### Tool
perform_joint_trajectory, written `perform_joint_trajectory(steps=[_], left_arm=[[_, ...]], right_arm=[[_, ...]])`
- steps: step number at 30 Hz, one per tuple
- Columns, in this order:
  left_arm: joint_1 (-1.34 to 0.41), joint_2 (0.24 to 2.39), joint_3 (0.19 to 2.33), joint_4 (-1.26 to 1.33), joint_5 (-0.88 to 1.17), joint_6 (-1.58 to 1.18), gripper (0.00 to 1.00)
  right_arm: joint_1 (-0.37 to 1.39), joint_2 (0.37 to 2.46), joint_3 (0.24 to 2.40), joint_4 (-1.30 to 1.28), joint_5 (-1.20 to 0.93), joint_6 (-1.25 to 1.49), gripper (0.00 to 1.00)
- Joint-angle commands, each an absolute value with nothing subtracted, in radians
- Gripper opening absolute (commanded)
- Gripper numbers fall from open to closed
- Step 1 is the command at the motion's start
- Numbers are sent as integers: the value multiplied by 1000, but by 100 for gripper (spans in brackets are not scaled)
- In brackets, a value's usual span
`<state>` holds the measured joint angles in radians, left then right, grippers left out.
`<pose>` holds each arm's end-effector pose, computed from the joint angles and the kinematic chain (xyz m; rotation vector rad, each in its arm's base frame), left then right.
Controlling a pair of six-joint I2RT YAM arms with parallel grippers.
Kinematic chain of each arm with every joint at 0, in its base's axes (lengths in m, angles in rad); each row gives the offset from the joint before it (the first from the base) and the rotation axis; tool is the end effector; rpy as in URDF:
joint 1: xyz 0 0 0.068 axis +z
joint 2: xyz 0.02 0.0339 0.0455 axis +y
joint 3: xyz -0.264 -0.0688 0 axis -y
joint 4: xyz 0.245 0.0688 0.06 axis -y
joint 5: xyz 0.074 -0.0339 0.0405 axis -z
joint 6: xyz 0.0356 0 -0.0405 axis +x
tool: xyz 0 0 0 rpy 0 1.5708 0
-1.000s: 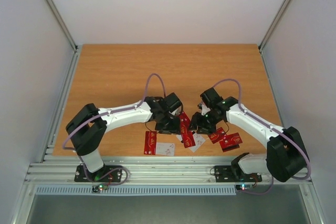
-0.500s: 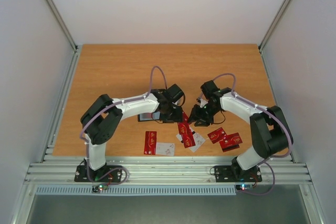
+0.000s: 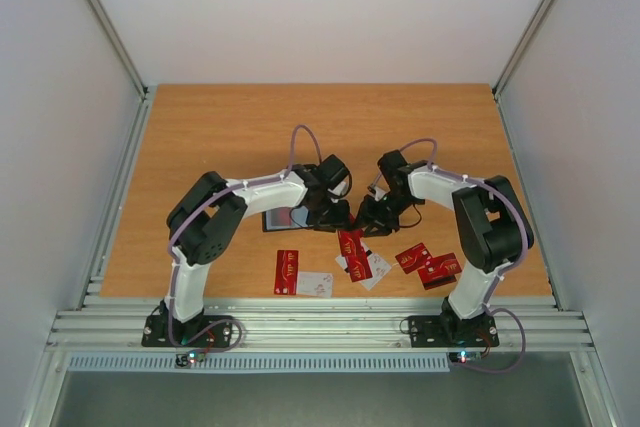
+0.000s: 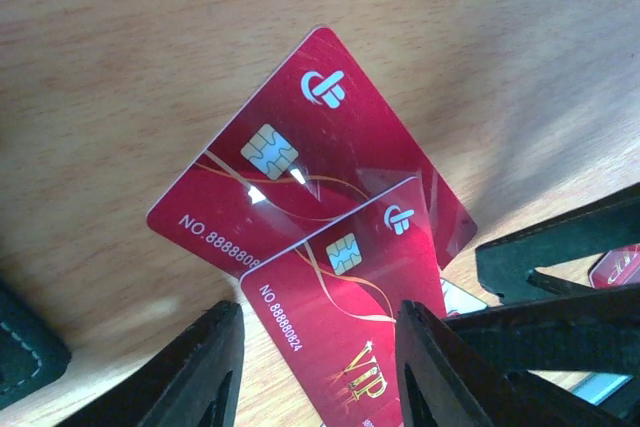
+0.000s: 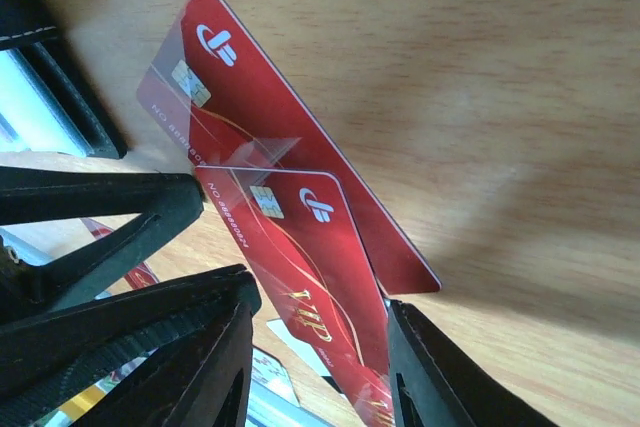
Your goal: Put the credit cards into the card holder
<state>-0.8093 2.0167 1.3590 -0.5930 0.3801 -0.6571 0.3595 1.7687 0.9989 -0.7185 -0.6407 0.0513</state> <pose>0.2651 -0.2973 0.1478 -0.3241 -3.0133 0.7602 0.2715 0.1248 0.1427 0.4896 -2.8903 -0.9767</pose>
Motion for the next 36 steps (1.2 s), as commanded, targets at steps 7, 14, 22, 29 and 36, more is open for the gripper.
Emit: perform_joint_trajectory(steps=[7, 14, 22, 29, 36], left_arm=[[-814, 2017, 1270, -490, 445, -654, 43], [-814, 1995, 1233, -473, 463, -640, 42], [-812, 1948, 1169, -451, 478, -630, 42], [-811, 1890, 1102, -442, 480, -624, 41], [-815, 1860, 1033, -406, 533, -618, 41]], right_arm=[[362, 1819, 995, -679, -776, -22, 38], [401, 1862, 1000, -664, -796, -21, 38], [481, 1883, 1028, -658, -790, -2, 38], [552, 1896, 1066, -652, -768, 57, 38], [611, 1870, 1044, -636, -731, 108, 38]])
